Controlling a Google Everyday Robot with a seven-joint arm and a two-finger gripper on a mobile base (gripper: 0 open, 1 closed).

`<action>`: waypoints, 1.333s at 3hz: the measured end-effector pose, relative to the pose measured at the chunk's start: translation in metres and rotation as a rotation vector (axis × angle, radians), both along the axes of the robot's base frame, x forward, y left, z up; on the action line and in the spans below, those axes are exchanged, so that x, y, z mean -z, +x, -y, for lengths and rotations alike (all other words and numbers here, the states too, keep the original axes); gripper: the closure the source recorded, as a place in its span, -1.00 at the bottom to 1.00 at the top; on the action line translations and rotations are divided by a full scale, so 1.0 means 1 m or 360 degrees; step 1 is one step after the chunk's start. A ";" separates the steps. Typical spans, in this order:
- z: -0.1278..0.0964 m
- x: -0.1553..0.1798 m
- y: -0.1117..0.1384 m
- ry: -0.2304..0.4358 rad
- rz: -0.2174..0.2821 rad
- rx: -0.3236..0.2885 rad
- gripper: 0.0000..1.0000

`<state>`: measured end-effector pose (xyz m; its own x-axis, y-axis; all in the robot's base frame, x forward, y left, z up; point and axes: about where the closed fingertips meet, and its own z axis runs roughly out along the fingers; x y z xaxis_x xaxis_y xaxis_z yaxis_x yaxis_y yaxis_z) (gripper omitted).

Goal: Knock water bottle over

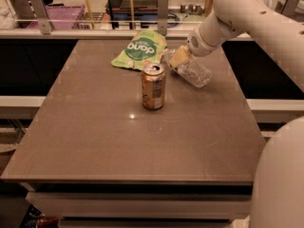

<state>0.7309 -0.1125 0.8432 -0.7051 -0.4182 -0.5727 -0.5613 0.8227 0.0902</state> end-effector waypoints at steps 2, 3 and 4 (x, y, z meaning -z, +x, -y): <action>-0.003 0.005 0.000 -0.0001 -0.0011 -0.0008 -0.88; -0.005 0.006 0.000 -0.0001 -0.0016 -0.0011 -1.00; -0.005 0.007 0.000 -0.0001 -0.0016 -0.0011 -1.00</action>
Offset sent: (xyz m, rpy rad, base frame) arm 0.0002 0.0013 -0.0016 -0.0001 0.0024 0.0019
